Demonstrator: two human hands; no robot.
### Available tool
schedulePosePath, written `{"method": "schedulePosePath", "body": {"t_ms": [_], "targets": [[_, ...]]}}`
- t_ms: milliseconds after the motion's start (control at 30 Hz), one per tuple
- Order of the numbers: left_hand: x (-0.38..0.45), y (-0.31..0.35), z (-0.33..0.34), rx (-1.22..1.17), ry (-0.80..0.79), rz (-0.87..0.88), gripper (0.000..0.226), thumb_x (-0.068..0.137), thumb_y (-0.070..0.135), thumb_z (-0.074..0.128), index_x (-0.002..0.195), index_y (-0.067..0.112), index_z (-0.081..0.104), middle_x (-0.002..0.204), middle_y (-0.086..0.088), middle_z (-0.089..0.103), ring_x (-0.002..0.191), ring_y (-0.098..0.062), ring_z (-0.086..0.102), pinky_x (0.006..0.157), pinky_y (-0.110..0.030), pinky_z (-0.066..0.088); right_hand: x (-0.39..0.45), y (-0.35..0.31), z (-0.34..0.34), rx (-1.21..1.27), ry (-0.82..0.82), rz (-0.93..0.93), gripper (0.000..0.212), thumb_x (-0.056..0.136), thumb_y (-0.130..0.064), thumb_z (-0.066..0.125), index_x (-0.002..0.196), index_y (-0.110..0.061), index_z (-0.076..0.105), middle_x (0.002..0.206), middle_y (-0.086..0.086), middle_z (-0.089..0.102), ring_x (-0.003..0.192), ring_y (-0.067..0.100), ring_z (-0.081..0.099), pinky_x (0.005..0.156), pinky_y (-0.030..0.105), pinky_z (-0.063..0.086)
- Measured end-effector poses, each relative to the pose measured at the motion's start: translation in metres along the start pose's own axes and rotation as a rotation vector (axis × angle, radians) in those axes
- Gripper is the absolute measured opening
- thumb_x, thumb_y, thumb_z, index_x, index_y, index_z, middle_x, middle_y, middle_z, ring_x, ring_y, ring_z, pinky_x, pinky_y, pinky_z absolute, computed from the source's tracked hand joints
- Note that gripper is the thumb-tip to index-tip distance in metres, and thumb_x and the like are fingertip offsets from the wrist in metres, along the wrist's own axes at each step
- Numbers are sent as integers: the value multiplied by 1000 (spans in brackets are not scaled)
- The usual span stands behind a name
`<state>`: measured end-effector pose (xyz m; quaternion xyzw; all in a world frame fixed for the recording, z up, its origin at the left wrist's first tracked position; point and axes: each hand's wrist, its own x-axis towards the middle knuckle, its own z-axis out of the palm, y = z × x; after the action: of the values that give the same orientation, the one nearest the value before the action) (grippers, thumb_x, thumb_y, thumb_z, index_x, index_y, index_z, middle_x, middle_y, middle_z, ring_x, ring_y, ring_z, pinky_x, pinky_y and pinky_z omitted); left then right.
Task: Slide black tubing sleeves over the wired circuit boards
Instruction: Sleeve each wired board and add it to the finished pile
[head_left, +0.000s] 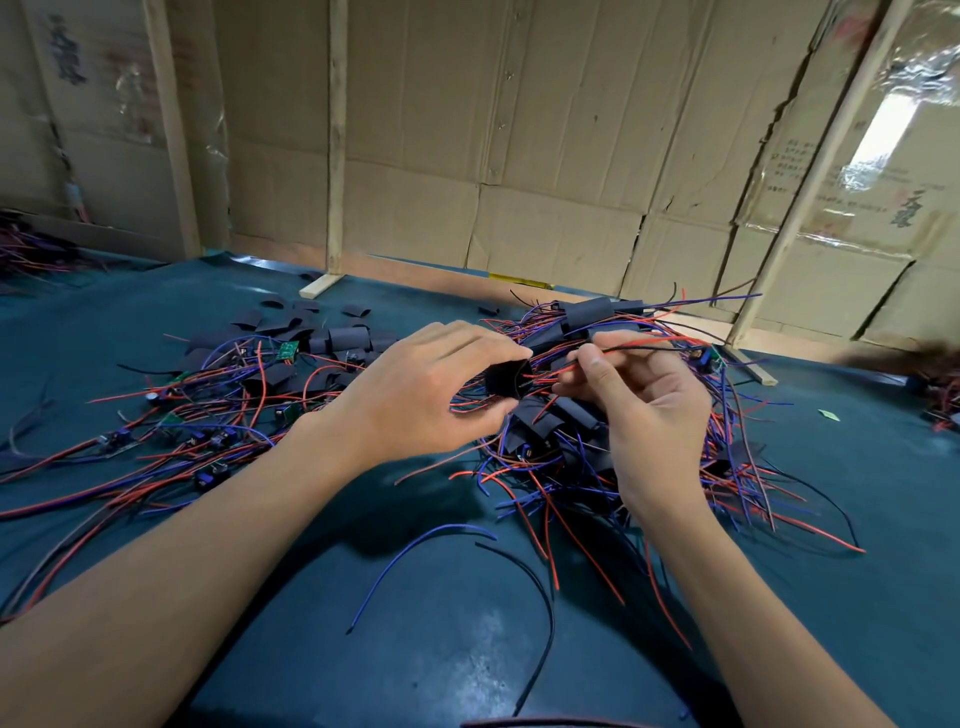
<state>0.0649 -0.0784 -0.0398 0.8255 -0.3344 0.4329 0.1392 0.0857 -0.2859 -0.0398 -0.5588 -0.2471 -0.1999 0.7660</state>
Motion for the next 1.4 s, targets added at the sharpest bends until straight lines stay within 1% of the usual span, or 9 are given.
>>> {"method": "schedulePosePath", "body": {"t_ms": [233,433,600,733,800,967,1100,1233,1400], "targets": [[0,1,2,18,6,1,41,86,21,74,123,6,67,115,-5,69,106,-25,65,89,-43,51,-3,-3,1,-87,23,-34,6,92,2,69,97,-1,68,79,22,66,67,25,71,70,31,59],[2,4,6,68,25,-8,38,89,26,73,119,4,68,108,-8,71,97,-28,66,82,-45,53,-11,7,9,-209,-96,-21,23,88,-1,75,82,-23,77,83,1,76,77,15,70,77,31,57],[2,3,9,72,29,35,21,90,17,73,106,4,73,95,-5,73,84,-27,68,73,-42,53,-10,10,9,-219,-121,116,16,90,-10,74,83,-23,81,73,3,73,59,13,61,59,22,50],[2,1,11,33,50,-1,14,90,12,72,101,4,74,90,-5,73,79,-26,67,72,-39,54,-5,5,8,-78,-143,307,12,94,-13,68,89,-11,78,82,2,71,52,18,50,51,30,46],[2,0,12,26,72,-31,12,90,11,71,100,4,74,88,-6,72,79,-26,67,74,-39,53,-2,0,8,-15,-152,392,21,96,-17,67,83,-2,70,70,5,64,49,18,47,45,28,43],[0,-6,8,67,182,-84,11,93,15,69,99,6,73,92,-2,72,82,-23,66,75,-39,51,2,-11,3,-25,-113,619,52,92,-45,68,111,2,67,61,2,49,44,13,45,34,22,31],[-1,-14,2,89,256,-112,11,95,15,67,100,6,72,92,-2,71,82,-23,65,77,-38,49,5,-14,1,139,-61,573,40,93,-40,66,111,-5,70,63,0,50,46,11,45,35,21,31],[-2,-17,-2,118,237,-111,11,95,16,67,99,6,72,91,-2,71,82,-24,65,74,-40,49,7,-16,-1,341,-9,475,20,93,-28,64,85,-15,77,67,1,55,53,13,52,42,23,40],[-4,-13,-1,53,162,-109,16,91,16,70,103,5,72,96,-3,71,85,-24,66,81,-39,53,3,-14,3,191,24,414,23,74,-30,78,80,-9,71,69,6,61,57,18,58,45,26,45]]}}
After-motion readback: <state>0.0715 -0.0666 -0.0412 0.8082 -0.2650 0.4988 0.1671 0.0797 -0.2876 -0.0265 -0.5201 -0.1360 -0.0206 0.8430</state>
